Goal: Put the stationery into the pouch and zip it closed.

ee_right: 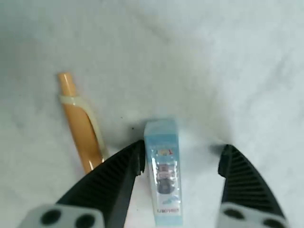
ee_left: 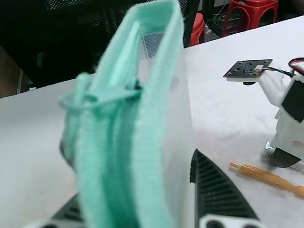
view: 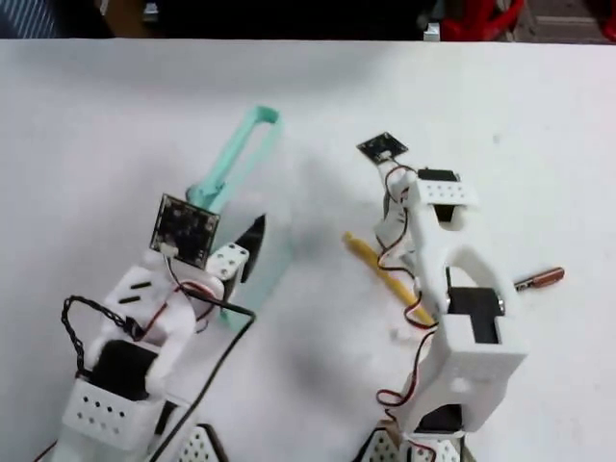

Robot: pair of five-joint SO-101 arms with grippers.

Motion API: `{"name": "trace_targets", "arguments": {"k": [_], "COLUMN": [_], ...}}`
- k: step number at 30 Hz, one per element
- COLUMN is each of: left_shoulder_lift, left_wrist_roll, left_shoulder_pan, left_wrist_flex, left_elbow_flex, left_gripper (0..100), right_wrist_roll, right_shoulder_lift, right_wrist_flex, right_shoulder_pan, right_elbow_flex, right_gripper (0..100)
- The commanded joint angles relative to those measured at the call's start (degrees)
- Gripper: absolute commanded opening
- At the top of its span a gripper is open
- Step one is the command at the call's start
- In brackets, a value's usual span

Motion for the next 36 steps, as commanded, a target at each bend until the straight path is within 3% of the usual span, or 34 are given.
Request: {"name": "trace_targets", "arguments": {"k": [1, 5, 10, 16, 23, 29, 36], "left_shoulder_lift": [-0.66, -0.66, -0.66, -0.66, -0.66, -0.66, -0.66], "left_wrist_roll": [0.62, 0.62, 0.62, 0.62, 0.35, 0.18, 0.18], "left_shoulder_pan": [-0.13, -0.13, -0.13, -0.04, 1.36, 2.33, 2.24], "left_wrist_flex": [-0.88, -0.88, -0.88, -0.79, -1.05, -0.79, -0.79], "left_elbow_flex": [-0.44, -0.44, -0.44, -0.09, 0.79, 0.79, 0.88], "left_gripper": [18, 18, 18, 18, 18, 18, 18], "right_wrist_roll": [0.53, 0.26, -3.69, -6.77, -9.32, -17.32, -28.57], "right_shoulder_lift": [-0.4, -0.84, -7.69, -29.93, -55.69, -65.54, -61.32], "right_wrist_flex": [-0.66, -2.42, -1.8, 1.1, 0.66, -12.88, -28.0], "right_shoulder_pan": [0.4, 0.66, 0.75, -2.15, -17.01, -31.78, -33.54], "right_elbow_flex": [-1.41, -1.41, -1.49, -1.49, -8.97, -8.88, -1.67], "right_gripper": [17.3, 0.7, 1.5, 1.7, 1.7, 1.7, 1.7]}}
